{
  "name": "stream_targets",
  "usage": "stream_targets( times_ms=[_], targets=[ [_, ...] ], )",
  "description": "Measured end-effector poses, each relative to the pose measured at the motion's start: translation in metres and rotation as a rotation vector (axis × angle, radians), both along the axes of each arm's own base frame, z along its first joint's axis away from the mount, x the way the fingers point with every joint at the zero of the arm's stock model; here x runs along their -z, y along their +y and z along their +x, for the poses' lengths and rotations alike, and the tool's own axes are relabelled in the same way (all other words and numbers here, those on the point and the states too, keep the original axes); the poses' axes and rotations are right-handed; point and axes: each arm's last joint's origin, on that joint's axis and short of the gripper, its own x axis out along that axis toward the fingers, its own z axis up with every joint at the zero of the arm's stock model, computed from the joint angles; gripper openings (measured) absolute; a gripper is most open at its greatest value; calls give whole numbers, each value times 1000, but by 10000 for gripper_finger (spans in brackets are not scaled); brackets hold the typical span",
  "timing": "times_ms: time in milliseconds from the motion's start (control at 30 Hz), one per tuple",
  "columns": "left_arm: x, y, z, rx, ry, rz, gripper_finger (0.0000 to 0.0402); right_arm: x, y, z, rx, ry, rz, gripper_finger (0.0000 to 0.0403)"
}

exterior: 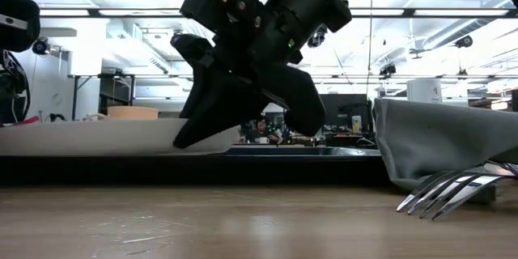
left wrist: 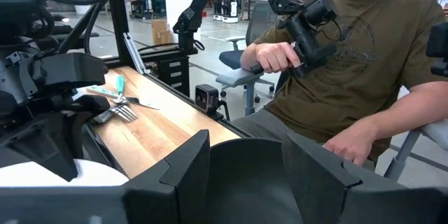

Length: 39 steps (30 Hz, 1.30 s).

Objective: Set up tray
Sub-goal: Put the white plate below the orange mug on the black serving tray, then put the black bowl on the white plate on the black serving tray

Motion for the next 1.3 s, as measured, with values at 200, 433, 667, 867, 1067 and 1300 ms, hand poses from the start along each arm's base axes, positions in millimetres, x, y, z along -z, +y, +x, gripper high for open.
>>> stream_targets(
  times_ms=[200,433,667,867,1067,1300],
  targets=[
    [0,0,0,0,0,0,162,0,0,0,6,-3,3,76],
    [0,0,0,0,0,0,162,-4,0,2,39,-2,24,103],
    [0,0,0,0,0,0,162,-23,0,11,222,-78,9,105],
    [0,0,0,0,0,0,162,-27,-2,13,294,-99,23,95],
    [0,0,0,0,0,0,162,-28,-1,13,309,-97,40,86],
    [0,0,0,0,0,0,162,-26,-1,11,314,-70,38,77]
  ],
)
